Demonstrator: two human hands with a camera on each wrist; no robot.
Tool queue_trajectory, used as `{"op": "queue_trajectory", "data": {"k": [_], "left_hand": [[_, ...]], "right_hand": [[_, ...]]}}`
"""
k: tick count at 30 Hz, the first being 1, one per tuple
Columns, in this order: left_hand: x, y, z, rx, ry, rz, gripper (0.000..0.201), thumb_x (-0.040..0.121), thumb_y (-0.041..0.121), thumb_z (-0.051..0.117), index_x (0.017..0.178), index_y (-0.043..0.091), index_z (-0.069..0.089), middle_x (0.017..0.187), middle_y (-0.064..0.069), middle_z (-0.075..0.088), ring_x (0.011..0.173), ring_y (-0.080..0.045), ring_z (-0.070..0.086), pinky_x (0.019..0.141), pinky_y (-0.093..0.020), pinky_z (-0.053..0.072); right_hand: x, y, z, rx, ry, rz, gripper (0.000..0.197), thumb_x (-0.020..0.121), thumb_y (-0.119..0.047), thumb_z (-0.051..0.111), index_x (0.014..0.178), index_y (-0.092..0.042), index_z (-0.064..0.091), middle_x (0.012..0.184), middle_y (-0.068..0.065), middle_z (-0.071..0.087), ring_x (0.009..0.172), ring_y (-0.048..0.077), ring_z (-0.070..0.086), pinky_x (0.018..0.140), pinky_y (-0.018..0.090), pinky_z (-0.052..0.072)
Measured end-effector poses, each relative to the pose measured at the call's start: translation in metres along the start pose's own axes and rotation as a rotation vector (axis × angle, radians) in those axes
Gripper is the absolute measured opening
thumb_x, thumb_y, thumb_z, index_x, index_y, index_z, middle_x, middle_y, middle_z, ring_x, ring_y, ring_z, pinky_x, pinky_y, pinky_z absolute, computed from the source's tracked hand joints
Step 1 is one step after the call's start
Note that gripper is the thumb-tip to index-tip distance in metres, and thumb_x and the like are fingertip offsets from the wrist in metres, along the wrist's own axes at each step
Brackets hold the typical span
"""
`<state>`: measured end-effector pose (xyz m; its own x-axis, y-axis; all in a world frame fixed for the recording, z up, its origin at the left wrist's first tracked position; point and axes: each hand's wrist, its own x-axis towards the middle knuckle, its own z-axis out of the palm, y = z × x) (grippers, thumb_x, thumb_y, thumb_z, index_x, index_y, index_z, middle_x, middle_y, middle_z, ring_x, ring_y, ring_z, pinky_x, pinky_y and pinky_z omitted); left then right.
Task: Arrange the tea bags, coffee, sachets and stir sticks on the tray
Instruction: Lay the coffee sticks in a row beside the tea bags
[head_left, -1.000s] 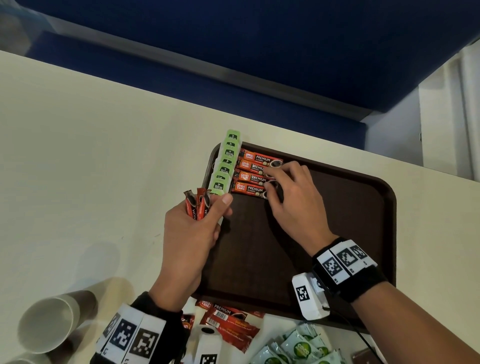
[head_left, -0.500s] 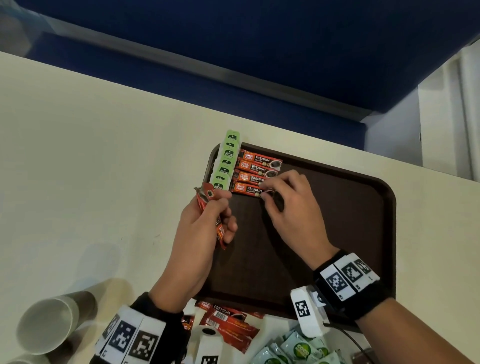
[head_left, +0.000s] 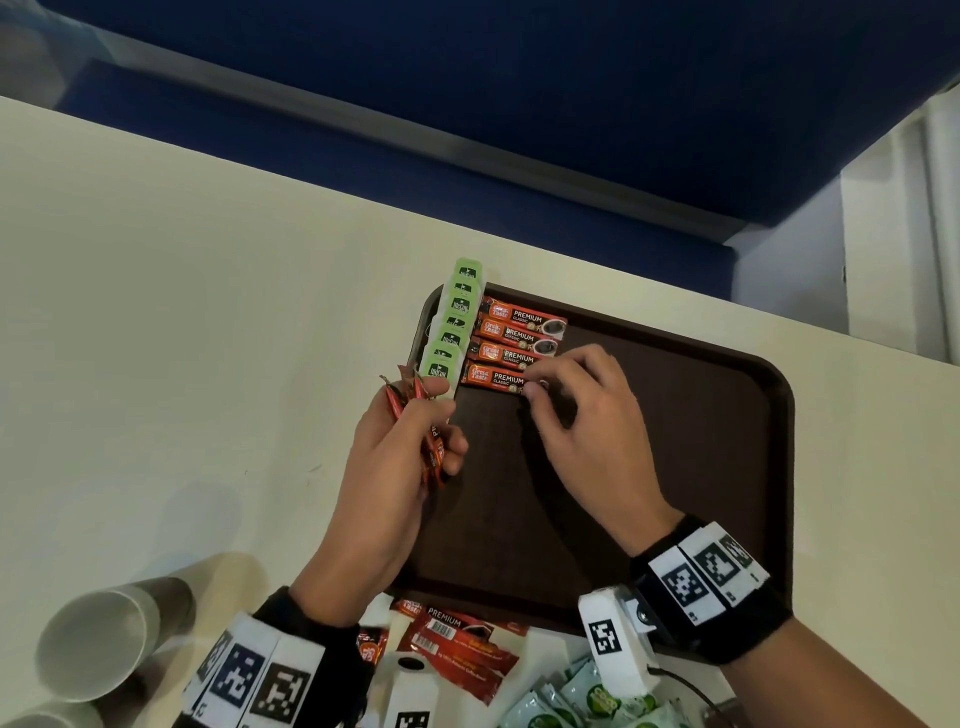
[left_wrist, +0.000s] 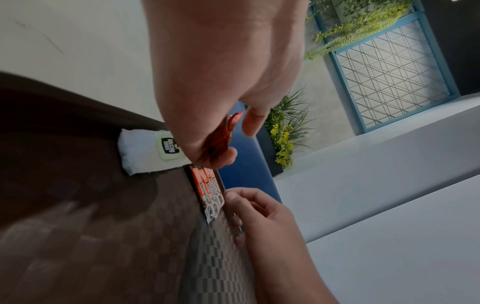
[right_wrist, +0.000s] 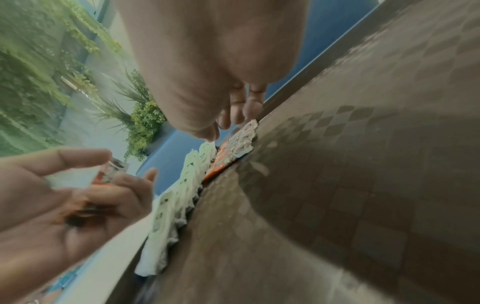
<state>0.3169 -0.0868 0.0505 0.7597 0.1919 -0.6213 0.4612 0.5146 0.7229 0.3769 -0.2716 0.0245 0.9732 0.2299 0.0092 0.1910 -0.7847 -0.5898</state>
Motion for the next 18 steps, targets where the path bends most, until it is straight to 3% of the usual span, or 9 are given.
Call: {"op": "queue_trajectory", "data": {"k": [4, 7, 9, 15, 18], "left_hand": [[-0.004, 0.003, 0.003, -0.014, -0.054, -0.005, 0.03, 0.106, -0.001, 0.053, 0.133, 0.008, 0.064, 0.082, -0.003, 0.076, 0.084, -0.024, 0.076, 0.085, -0.036, 0.062], [-0.009, 0.004, 0.006, 0.115, -0.071, 0.079, 0.029, 0.102, 0.018, 0.068, 0.13, 0.015, 0.071, 0.111, -0.004, 0.083, 0.111, -0.025, 0.079, 0.102, -0.044, 0.06], [-0.011, 0.004, 0.006, 0.187, -0.056, 0.124, 0.038, 0.091, 0.031, 0.075, 0.127, 0.017, 0.075, 0.116, -0.002, 0.083, 0.113, -0.022, 0.079, 0.108, -0.05, 0.057], [-0.01, 0.003, 0.004, 0.25, -0.009, 0.125, 0.03, 0.093, 0.024, 0.08, 0.122, 0.016, 0.078, 0.112, -0.002, 0.084, 0.109, -0.023, 0.08, 0.105, -0.053, 0.059], [-0.01, 0.007, 0.002, 0.341, -0.067, 0.124, 0.028, 0.095, 0.027, 0.079, 0.121, 0.019, 0.079, 0.11, -0.001, 0.084, 0.104, -0.02, 0.081, 0.097, -0.045, 0.063]], "right_hand": [[-0.013, -0.021, -0.014, 0.378, -0.103, 0.131, 0.01, 0.101, -0.022, 0.073, 0.11, -0.025, 0.074, 0.106, -0.012, 0.066, 0.1, 0.007, 0.065, 0.082, 0.012, 0.047], [-0.024, -0.04, -0.022, 0.684, -0.268, 0.26, 0.015, 0.1, -0.025, 0.074, 0.114, -0.024, 0.074, 0.102, -0.008, 0.074, 0.099, 0.012, 0.071, 0.081, 0.019, 0.055], [-0.029, -0.047, -0.024, 0.751, -0.28, 0.308, 0.019, 0.097, -0.027, 0.077, 0.115, -0.024, 0.074, 0.102, -0.006, 0.075, 0.096, 0.015, 0.073, 0.077, 0.022, 0.058], [-0.035, -0.046, -0.023, 0.772, -0.222, 0.331, 0.027, 0.09, -0.021, 0.084, 0.115, -0.026, 0.074, 0.107, -0.003, 0.076, 0.095, 0.02, 0.076, 0.081, 0.032, 0.064], [-0.034, -0.045, -0.028, 0.75, -0.177, 0.319, 0.028, 0.092, -0.023, 0.082, 0.119, -0.027, 0.075, 0.111, -0.004, 0.077, 0.1, 0.014, 0.074, 0.085, 0.025, 0.061]]}}
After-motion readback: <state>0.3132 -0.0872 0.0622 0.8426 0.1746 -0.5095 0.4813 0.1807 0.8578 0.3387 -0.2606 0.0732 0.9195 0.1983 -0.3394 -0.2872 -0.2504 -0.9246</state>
